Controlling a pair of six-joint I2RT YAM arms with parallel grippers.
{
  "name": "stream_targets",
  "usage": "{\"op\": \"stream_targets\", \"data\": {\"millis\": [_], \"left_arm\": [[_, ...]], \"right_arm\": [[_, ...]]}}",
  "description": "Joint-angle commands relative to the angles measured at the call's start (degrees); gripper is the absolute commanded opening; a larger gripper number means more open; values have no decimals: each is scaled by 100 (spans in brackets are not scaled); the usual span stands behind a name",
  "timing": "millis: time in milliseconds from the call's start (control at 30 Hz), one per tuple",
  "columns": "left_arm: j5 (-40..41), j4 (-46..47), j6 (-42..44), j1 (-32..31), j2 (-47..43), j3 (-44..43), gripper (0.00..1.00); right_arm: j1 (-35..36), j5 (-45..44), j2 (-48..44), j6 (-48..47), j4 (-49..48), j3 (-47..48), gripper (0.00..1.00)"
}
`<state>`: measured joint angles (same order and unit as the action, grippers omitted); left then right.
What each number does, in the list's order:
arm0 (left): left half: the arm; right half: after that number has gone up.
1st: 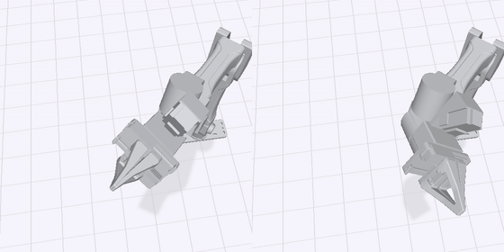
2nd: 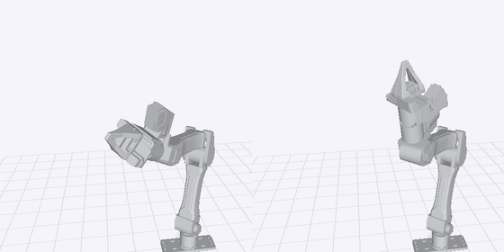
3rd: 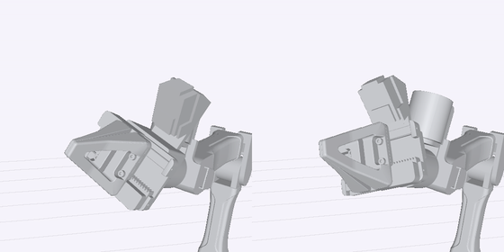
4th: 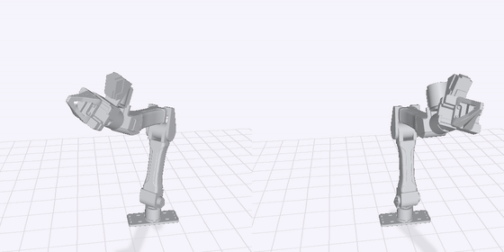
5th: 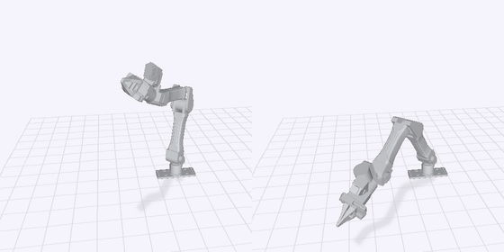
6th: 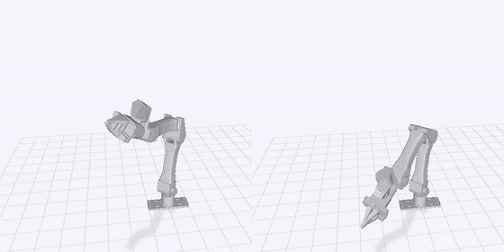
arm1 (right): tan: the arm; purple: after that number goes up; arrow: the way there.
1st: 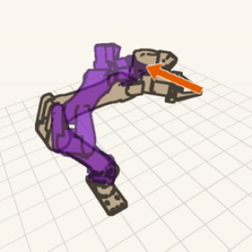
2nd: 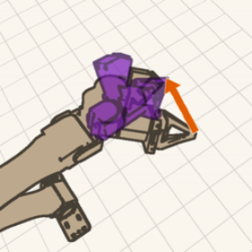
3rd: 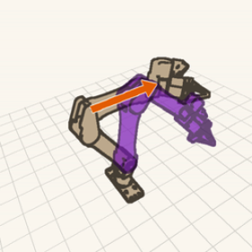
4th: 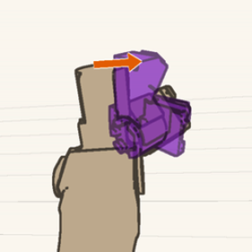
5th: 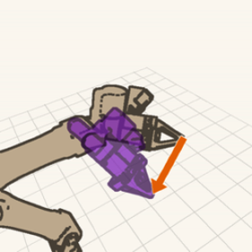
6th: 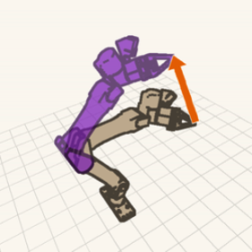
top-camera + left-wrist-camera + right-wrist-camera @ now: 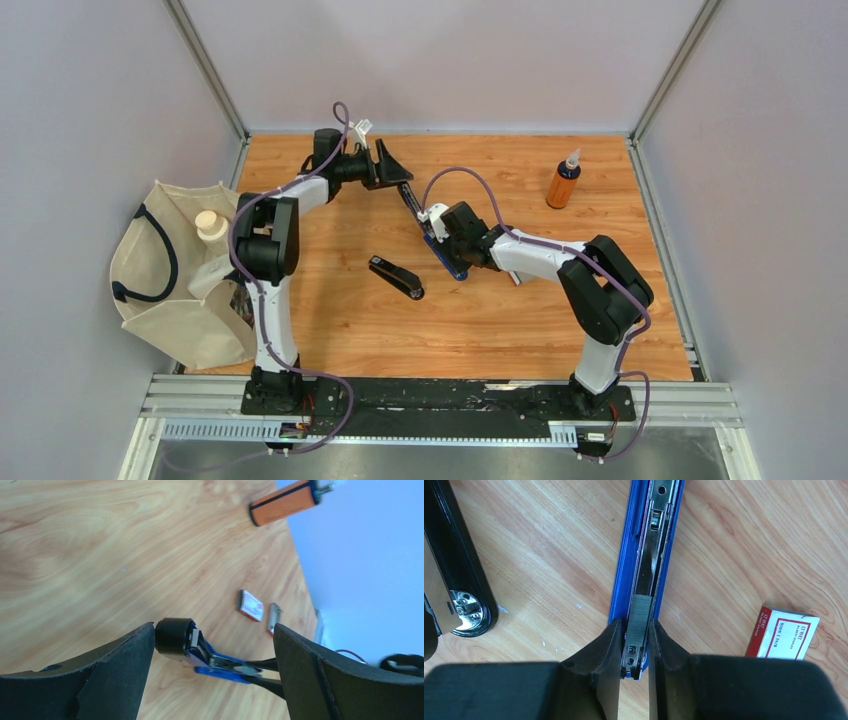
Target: Load the staples into the stapler
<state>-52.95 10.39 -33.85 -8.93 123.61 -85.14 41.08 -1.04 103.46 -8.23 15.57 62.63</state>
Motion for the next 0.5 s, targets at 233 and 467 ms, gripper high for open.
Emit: {"op": "stream_targets", "data": {"millis": [233, 467], "left_arm": [[-1103, 1026, -1194, -733, -777, 577, 95], [-1183, 1579, -1686, -997, -962, 876, 95]], "right_arm": [[67, 130, 333, -214, -107, -40, 19], [41, 113, 315, -214, -160, -75, 20]]}}
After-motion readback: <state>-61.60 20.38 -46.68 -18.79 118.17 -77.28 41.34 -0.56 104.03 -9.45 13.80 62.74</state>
